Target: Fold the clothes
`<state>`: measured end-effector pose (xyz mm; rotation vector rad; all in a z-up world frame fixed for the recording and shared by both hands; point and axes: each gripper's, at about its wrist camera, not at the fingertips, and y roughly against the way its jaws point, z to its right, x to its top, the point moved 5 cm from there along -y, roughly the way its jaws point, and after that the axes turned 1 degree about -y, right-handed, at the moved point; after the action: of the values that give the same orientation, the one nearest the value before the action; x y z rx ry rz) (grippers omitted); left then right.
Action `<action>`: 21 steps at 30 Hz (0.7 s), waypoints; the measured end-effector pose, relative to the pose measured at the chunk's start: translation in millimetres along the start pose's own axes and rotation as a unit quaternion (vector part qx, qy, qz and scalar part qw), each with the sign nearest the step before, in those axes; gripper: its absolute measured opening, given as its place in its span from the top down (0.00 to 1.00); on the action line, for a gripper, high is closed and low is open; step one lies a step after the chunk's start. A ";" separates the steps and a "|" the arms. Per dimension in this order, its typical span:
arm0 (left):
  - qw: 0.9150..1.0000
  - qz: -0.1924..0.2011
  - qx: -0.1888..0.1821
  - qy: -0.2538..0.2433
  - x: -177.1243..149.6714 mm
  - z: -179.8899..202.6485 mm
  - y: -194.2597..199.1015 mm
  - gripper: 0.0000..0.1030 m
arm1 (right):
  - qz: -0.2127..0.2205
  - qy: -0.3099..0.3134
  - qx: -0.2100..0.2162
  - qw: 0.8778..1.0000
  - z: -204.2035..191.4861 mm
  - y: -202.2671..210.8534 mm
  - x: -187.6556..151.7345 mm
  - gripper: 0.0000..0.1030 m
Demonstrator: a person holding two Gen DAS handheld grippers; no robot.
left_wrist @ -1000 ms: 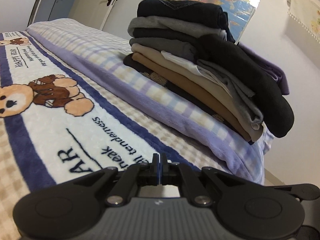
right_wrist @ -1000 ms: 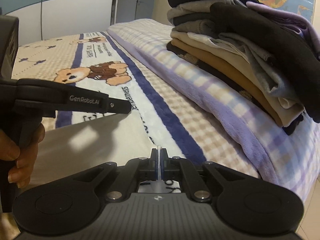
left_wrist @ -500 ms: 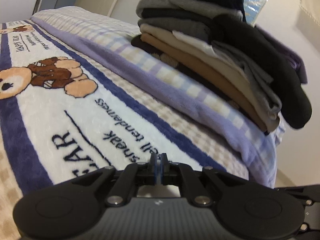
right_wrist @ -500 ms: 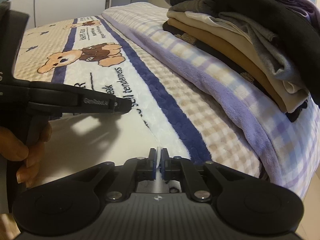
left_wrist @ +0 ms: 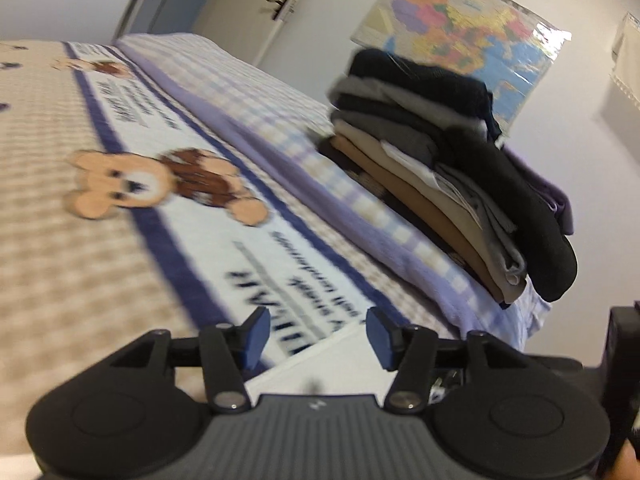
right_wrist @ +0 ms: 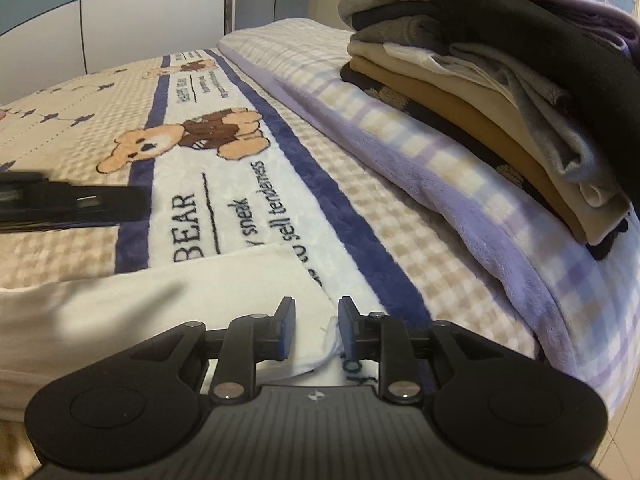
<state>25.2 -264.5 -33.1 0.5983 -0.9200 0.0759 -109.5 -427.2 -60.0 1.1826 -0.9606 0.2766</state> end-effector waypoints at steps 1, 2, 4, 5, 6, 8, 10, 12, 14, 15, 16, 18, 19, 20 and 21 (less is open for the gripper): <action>1.000 0.003 0.009 0.001 -1.2 -7.5 12.3 0.44 | 0.002 0.002 0.003 1.000 -1.2 0.9 0.4 0.70; 1.000 0.005 0.019 0.005 -3.2 -15.1 24.0 0.44 | 0.003 0.005 0.007 1.000 -2.8 1.5 0.4 0.70; 0.999 0.008 0.036 0.012 -8.1 -30.0 45.5 0.43 | 0.004 0.011 0.018 1.000 -7.2 3.2 -0.3 0.69; 0.999 0.010 0.045 0.016 -10.6 -37.4 56.2 0.43 | 0.005 0.015 0.025 1.000 -10.0 4.2 -0.7 0.69; 0.998 0.011 0.053 0.019 -13.6 -44.0 66.2 0.43 | 0.005 0.019 0.032 0.999 -12.9 5.2 -1.2 0.69; 0.997 0.011 0.068 0.020 -21.2 -54.3 83.5 0.43 | 0.007 0.027 0.046 0.999 -19.6 7.7 -2.0 0.69; 0.997 0.009 0.078 0.020 -29.9 -62.6 99.0 0.42 | 0.008 0.036 0.060 0.998 -27.9 10.0 -2.4 0.69; 0.996 0.006 0.084 0.020 -38.6 -69.7 113.0 0.41 | 0.009 0.045 0.077 0.996 -37.2 12.3 -2.2 0.69; 0.996 0.002 0.088 0.019 -47.0 -75.8 126.2 0.41 | 0.009 0.054 0.100 0.993 -48.1 15.6 -1.8 0.69; 0.996 -0.001 0.089 0.017 -51.1 -78.4 132.3 0.41 | 0.010 0.060 0.117 0.991 -54.5 17.6 -1.4 0.69; 0.996 -0.004 0.089 0.016 -55.3 -81.1 138.7 0.41 | 0.010 0.066 0.136 0.988 -61.3 19.8 -1.2 0.69; 0.997 -0.011 0.080 0.012 -63.1 -85.2 150.6 0.41 | 0.008 0.088 0.187 0.978 -77.4 24.4 -1.4 0.69; 0.997 -0.017 0.073 0.008 -66.5 -86.1 155.2 0.41 | 0.007 0.102 0.217 0.971 -86.4 27.8 -2.2 0.69; 0.998 -0.025 0.065 0.001 -69.5 -86.4 159.1 0.41 | 0.005 0.119 0.251 0.960 -96.1 31.8 -3.3 0.69; 0.998 -0.034 0.059 -0.008 -72.2 -86.4 162.5 0.41 | 0.003 0.141 0.286 0.948 -106.6 36.0 -4.6 0.68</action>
<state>-7.0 -70.6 -54.2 0.7402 -0.9139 0.0649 -83.4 -318.6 -45.5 1.6124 -0.6446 0.7467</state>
